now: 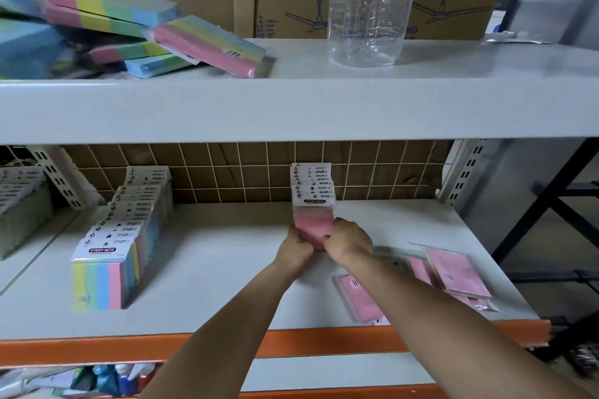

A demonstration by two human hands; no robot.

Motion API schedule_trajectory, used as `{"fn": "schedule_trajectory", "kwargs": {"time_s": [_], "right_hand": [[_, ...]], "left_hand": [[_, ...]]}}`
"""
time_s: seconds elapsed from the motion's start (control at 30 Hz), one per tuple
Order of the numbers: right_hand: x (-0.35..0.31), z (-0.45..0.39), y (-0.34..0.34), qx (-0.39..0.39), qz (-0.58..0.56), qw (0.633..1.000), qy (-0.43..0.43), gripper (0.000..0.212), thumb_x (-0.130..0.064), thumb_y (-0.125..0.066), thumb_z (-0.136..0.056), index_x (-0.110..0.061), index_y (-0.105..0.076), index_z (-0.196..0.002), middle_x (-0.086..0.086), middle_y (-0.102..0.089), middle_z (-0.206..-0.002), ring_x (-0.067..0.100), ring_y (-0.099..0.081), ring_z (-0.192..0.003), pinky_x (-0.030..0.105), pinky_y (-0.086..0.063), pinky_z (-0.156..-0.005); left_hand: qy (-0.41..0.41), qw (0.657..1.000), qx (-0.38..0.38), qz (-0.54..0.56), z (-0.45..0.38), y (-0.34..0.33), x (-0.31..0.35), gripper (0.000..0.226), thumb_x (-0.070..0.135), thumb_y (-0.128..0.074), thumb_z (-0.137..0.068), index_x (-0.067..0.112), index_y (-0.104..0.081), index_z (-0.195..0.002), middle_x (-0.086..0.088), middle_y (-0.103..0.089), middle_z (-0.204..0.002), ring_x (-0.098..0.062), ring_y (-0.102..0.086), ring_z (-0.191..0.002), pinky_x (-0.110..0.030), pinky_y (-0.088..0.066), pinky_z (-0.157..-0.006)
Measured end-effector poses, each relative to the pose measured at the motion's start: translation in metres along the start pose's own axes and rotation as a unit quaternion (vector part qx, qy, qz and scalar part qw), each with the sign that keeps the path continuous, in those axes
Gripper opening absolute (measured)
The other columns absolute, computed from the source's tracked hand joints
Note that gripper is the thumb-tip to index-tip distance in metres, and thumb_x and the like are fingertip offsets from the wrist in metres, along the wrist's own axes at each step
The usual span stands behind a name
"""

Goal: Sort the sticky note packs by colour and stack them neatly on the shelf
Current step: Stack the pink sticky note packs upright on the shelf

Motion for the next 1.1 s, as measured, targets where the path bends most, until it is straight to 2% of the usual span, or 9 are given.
{"fn": "schedule_trajectory", "kwargs": {"time_s": [0.2,0.33,0.47,0.6,0.73,0.83,0.93,1.0,1.1], "right_hand": [[0.000,0.000,-0.002,0.006,0.013,1.000,-0.003,0.030,-0.024,-0.045,-0.097,-0.011,-0.051,-0.123,0.011,-0.060,-0.125,0.030,-0.057,-0.115,0.030,-0.045,-0.082],[0.001,-0.001,-0.001,-0.016,-0.008,1.000,-0.004,0.031,-0.025,-0.046,-0.097,-0.010,-0.050,-0.123,0.013,-0.058,-0.126,0.031,-0.057,-0.115,0.030,-0.045,-0.084],[0.007,0.000,0.014,-0.042,-0.037,0.998,-0.009,0.034,-0.025,-0.049,-0.095,-0.006,-0.049,-0.123,0.014,-0.057,-0.125,0.032,-0.057,-0.113,0.030,-0.044,-0.081],[0.017,0.002,0.039,-0.049,-0.021,0.998,0.016,0.029,-0.015,-0.048,-0.090,-0.008,-0.060,-0.116,0.010,-0.062,-0.120,0.027,-0.060,-0.107,0.028,-0.050,-0.087],[0.033,0.008,0.059,-0.054,-0.018,0.998,0.030,0.026,-0.013,-0.048,-0.085,-0.012,-0.068,-0.102,0.005,-0.067,-0.111,0.023,-0.065,-0.096,0.028,-0.053,-0.086],[0.046,0.021,0.069,-0.042,-0.018,0.998,0.039,0.023,-0.015,-0.051,-0.088,-0.016,-0.069,-0.102,0.004,-0.065,-0.115,0.023,-0.061,-0.105,0.026,-0.050,-0.089],[0.060,0.035,0.072,-0.042,-0.027,0.998,0.046,0.017,-0.014,-0.052,-0.088,-0.018,-0.068,-0.094,0.005,-0.067,-0.110,0.026,-0.065,-0.095,0.029,-0.053,-0.081],[0.068,0.042,0.073,-0.044,-0.035,0.997,0.046,0.017,-0.014,-0.053,-0.089,-0.017,-0.068,-0.093,0.005,-0.068,-0.108,0.027,-0.067,-0.089,0.030,-0.055,-0.079],[0.078,0.046,0.073,-0.041,-0.043,0.997,0.040,0.014,-0.014,-0.055,-0.088,-0.020,-0.068,-0.089,0.004,-0.068,-0.106,0.025,-0.067,-0.089,0.032,-0.056,-0.081]], "left_hand": [[-0.008,0.998,-0.016,-0.063,-0.003,0.007,0.003,0.054,0.009,-0.042,-0.091,0.016,-0.033,-0.144,-0.009,-0.049,-0.140,-0.029,-0.046,-0.127,-0.030,-0.038,-0.102],[-0.008,0.997,-0.003,-0.072,-0.005,0.008,0.000,0.050,0.008,-0.040,-0.092,0.015,-0.037,-0.141,-0.010,-0.051,-0.138,-0.029,-0.048,-0.125,-0.031,-0.039,-0.100],[0.033,0.994,0.066,-0.086,0.002,0.006,0.008,0.037,0.010,-0.042,-0.092,0.002,-0.042,-0.128,-0.019,-0.055,-0.126,-0.036,-0.054,-0.113,-0.032,-0.044,-0.083],[-0.011,0.974,0.130,-0.185,0.017,-0.003,0.024,0.038,0.013,-0.047,-0.087,0.000,-0.048,-0.122,-0.018,-0.050,-0.124,-0.036,-0.050,-0.114,-0.039,-0.045,-0.089],[-0.071,0.955,0.073,-0.277,0.032,-0.026,0.041,0.032,0.022,-0.053,-0.088,0.014,-0.056,-0.118,-0.007,-0.058,-0.123,-0.028,-0.054,-0.112,-0.031,-0.044,-0.089],[-0.080,0.939,-0.010,-0.333,0.038,-0.052,0.038,0.041,0.035,-0.063,-0.085,0.017,-0.059,-0.121,-0.005,-0.059,-0.124,-0.026,-0.056,-0.113,-0.033,-0.046,-0.093],[-0.076,0.898,-0.072,-0.427,0.041,-0.078,0.028,0.074,0.056,-0.069,-0.074,0.014,-0.047,-0.131,-0.008,-0.052,-0.130,-0.029,-0.048,-0.121,-0.040,-0.042,-0.098],[-0.091,0.872,-0.079,-0.474,0.042,-0.089,0.025,0.086,0.061,-0.069,-0.071,0.014,-0.039,-0.137,-0.009,-0.046,-0.134,-0.029,-0.041,-0.127,-0.043,-0.036,-0.101],[-0.098,0.861,-0.083,-0.492,0.040,-0.092,0.027,0.093,0.061,-0.071,-0.070,0.015,-0.032,-0.141,-0.010,-0.041,-0.137,-0.029,-0.036,-0.131,-0.044,-0.031,-0.105]]}}
Point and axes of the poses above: each hand's wrist, its own z-axis away from the middle knuckle, its own y-axis out of the back of the hand, x = y × z, the point moved 2 cm from there along -z, towards the middle knuckle
